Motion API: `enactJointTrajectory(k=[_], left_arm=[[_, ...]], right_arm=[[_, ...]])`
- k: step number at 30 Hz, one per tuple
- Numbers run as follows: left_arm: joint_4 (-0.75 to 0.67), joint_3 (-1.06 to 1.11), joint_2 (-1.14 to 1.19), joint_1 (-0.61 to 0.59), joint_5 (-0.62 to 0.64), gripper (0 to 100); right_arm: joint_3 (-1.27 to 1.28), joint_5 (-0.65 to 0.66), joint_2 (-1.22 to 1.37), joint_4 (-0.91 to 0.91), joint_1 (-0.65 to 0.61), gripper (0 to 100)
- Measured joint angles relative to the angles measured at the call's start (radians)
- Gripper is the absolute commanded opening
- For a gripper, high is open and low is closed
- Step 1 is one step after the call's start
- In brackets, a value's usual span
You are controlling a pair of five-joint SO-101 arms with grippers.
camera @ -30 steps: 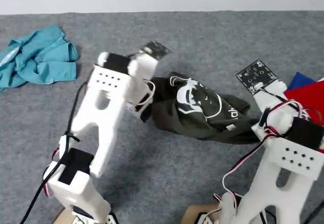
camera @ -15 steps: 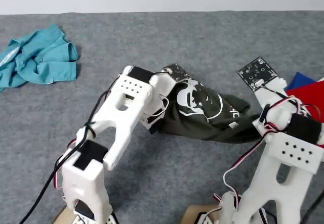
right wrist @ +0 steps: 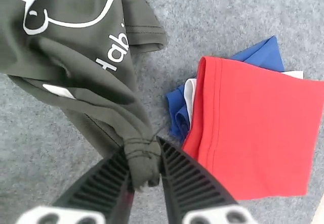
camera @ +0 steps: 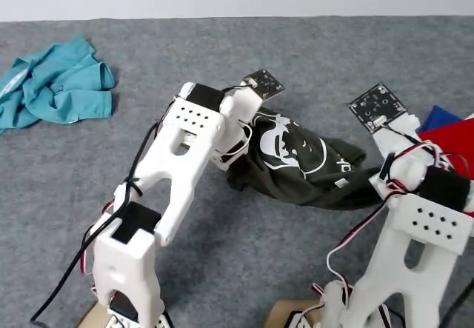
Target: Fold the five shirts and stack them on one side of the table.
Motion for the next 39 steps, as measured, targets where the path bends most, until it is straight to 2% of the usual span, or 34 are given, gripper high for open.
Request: enactJointTrajectory(k=[6,8,10,12,19,24,29,39], left_arm=[[-0.097,-0.009,0.107,0.009,0.0,21],[-0.098,-0.025,0.138,0.02,0.0,16],[-0.092,-0.049,0.149,0.023,0.0,7],[-0.06,-0.095,0.149,0.025,0.0,0],[0.175,-0.356,0.109,0.018,0.0,0],[0.196,-0.463,-0.075,-0.035,0.014,0],[0.203,-0.476,-0.316,-0.081,0.014,0],[0.204,-0.477,-0.74,-0.091,0.014,0]], right_arm=[[0.002,-0.021,0.046,-0.006,0.0,1.1],[0.002,-0.035,0.069,-0.006,0.0,1.1],[0.002,-0.049,0.077,-0.006,0.0,1.1],[0.002,-0.052,0.075,-0.006,0.0,1.1],[0.002,-0.055,0.035,-0.006,0.0,1.1],[0.002,-0.058,-0.054,-0.006,0.0,1.1],[0.002,-0.063,-0.167,-0.017,0.0,1.1],[0.0,-0.115,-0.405,-0.057,0.0,1.1]])
